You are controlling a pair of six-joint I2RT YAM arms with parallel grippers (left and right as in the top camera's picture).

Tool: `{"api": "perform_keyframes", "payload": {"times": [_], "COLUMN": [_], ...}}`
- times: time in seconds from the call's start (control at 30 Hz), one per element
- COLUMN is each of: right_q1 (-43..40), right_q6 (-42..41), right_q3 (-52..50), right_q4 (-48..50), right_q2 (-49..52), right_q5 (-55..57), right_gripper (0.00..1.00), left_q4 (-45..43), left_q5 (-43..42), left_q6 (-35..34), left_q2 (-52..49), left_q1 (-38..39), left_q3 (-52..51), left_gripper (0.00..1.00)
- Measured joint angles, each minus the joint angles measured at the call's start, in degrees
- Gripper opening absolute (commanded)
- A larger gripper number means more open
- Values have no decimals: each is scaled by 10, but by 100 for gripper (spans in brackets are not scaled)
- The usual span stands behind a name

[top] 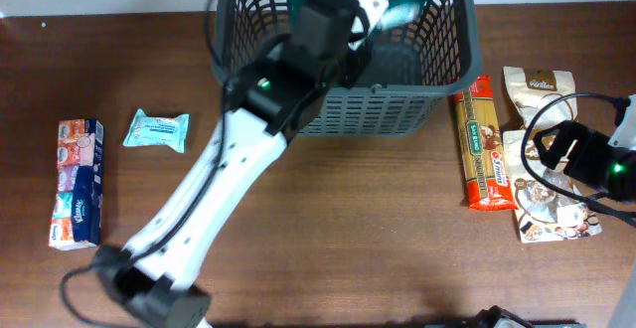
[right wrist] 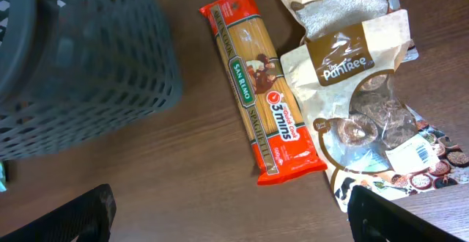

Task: Pack container
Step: 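Lift the Nescafe bag and drop it into the grey basket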

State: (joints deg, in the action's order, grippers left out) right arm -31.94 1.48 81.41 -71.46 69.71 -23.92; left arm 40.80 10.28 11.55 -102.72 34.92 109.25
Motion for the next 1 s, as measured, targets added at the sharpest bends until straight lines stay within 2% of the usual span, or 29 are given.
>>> {"api": "perform_keyframes", "payload": {"times": [0.2,0.37,0.4,0.43,0.47,0.5,0.53,0.6,0.83,0.93,1.0], "right_q1": [0,0,0,0,0,0,0,0,0,0,0], "right_q6": [0,0,0,0,0,0,1,1,0,1,0], "right_q3": [0,0,0,0,0,0,0,0,0,0,0], "right_q4": [0,0,0,0,0,0,0,0,0,0,0], "right_q2": [0,0,0,0,0,0,0,0,0,0,0], "right_q5": [0,0,0,0,0,0,0,0,0,0,0], "right_gripper": [99,99,99,99,99,99,99,99,99,99,99], "left_q4": [78,148,162,177,182,185,179,163,93,84,87], "left_q5": [-7,-15,-17,-19,-20,-19,-16,-10,-4,-4,0], "left_q6": [32,103,114,126,131,140,146,152,156,123,83], "left_q2": [-49,-50,-50,-50,-49,-47,-45,-41,-36,-36,-36], "left_q1": [-9,-29,-36,-43,-47,-52,-59,-68,-76,-78,-86], "left_q3": [-2,-2,-2,-2,-2,-2,-1,6,48,104,155], "left_gripper": [2,2,14,48,72,85,93,100,99,90,89]}}
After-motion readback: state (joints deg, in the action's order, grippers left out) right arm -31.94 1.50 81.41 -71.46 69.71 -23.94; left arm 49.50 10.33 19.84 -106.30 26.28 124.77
